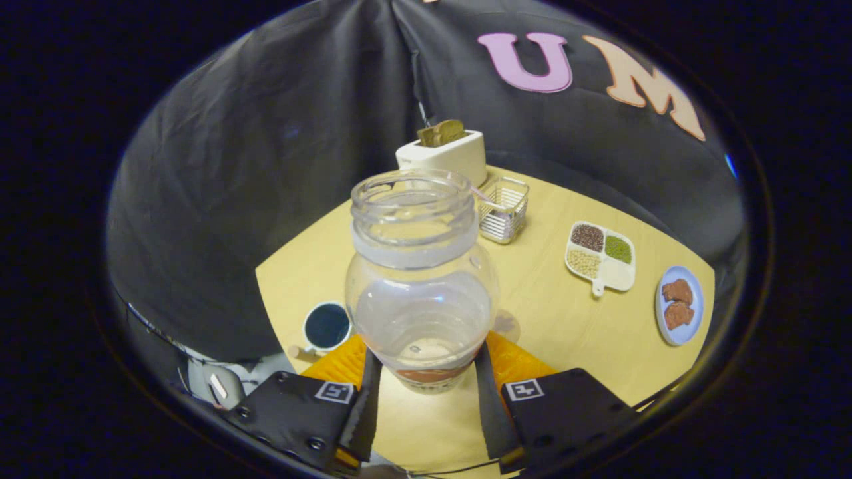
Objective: Take the bottle from table, then pour the juice into the cup, finally place the bottle on the coaster
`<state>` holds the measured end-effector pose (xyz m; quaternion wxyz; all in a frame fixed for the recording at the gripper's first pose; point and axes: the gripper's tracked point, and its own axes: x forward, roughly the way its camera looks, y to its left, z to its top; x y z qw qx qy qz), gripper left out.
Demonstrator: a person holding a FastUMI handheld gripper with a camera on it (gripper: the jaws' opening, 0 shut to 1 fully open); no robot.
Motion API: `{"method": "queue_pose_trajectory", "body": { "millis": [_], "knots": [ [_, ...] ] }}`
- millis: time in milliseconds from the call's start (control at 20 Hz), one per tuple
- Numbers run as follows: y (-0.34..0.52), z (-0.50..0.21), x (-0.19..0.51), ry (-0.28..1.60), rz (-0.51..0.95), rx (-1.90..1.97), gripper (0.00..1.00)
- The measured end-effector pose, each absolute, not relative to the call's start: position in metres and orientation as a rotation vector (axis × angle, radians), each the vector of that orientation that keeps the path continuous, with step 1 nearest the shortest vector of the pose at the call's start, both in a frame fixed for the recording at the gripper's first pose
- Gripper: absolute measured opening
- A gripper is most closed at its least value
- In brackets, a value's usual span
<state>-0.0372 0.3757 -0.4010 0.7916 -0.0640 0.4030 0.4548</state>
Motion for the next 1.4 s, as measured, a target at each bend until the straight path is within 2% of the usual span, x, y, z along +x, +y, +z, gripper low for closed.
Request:
{"method": "queue_pose_trajectory", "body": {
  "millis": [300, 600, 1400],
  "knots": [
    [0.384, -0.412, 0.015, 0.760, 0.936, -0.098, 0.67],
    [0.392, -0.448, 0.028, 0.701, 0.919, -0.189, 0.67],
    [0.389, -0.488, 0.029, 0.745, 0.824, -0.165, 0.67]
  ]
}}
